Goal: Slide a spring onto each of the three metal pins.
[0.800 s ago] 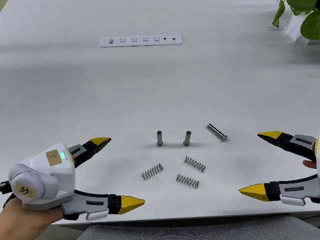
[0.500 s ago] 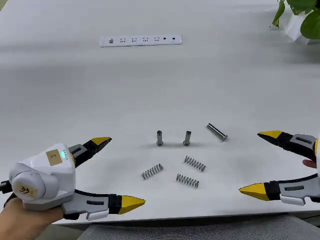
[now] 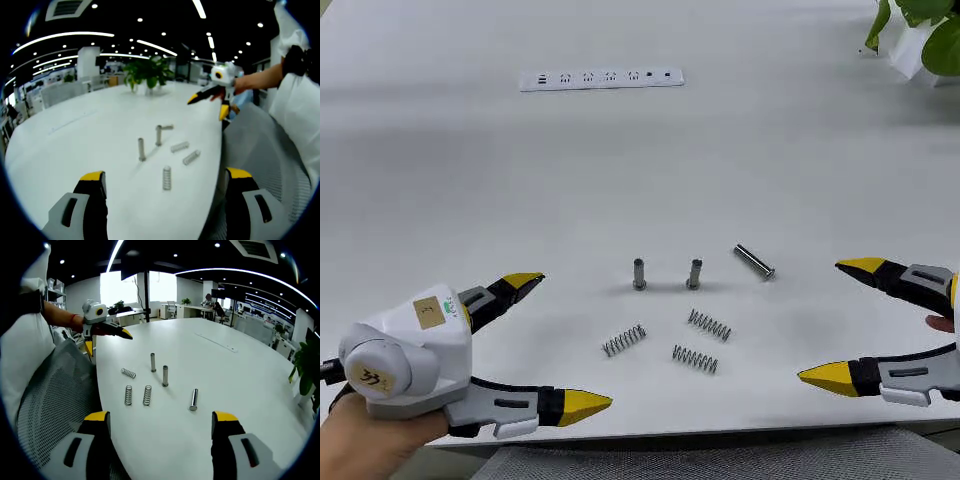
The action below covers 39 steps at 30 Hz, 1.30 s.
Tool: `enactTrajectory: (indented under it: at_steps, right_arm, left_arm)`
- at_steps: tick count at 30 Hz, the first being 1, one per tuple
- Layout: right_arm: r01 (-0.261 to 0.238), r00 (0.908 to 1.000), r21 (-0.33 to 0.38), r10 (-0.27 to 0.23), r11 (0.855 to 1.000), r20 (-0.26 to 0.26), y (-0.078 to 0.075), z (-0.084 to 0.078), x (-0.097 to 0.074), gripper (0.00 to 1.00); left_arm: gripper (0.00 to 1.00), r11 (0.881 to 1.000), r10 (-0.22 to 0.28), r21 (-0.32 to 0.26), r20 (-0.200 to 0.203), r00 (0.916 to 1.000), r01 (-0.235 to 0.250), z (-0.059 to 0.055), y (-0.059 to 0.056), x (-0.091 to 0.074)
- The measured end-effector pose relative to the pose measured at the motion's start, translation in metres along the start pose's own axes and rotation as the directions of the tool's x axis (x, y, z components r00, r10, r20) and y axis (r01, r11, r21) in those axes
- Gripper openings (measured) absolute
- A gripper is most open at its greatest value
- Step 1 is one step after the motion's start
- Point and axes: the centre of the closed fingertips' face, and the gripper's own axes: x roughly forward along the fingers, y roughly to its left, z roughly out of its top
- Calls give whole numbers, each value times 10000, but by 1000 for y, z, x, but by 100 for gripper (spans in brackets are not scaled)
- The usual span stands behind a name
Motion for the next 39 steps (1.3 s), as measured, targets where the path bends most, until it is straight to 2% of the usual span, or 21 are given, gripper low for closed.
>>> enactTrajectory:
  at_steps: [10, 23, 33, 37, 39]
  right_arm:
    - [127, 9997, -103, -125, 9999, 192, -12, 17, 5, 82]
    - [98, 9999, -463, -94, 9989, 79, -31, 41, 26, 74]
    - [228, 9994, -289, -236, 9993, -267, -50, 50, 46, 62]
    - [318, 9981, -76, -321, 9995, -522, -59, 52, 57, 56]
    - [343, 9962, 6, -342, 9994, -804, -63, 51, 62, 53]
  left_arm:
    - [100, 10000, -59, -56, 59, 10000, 59, 0, 0, 2]
    - [100, 9999, -66, -105, 141, 9999, 68, 2, 1, 3]
    - [100, 9998, -74, -188, 235, 9997, 79, 4, 3, 3]
    - [100, 9997, -96, -212, 259, 9996, 102, 5, 3, 4]
    - [100, 9997, -111, -232, 280, 9995, 117, 5, 4, 4]
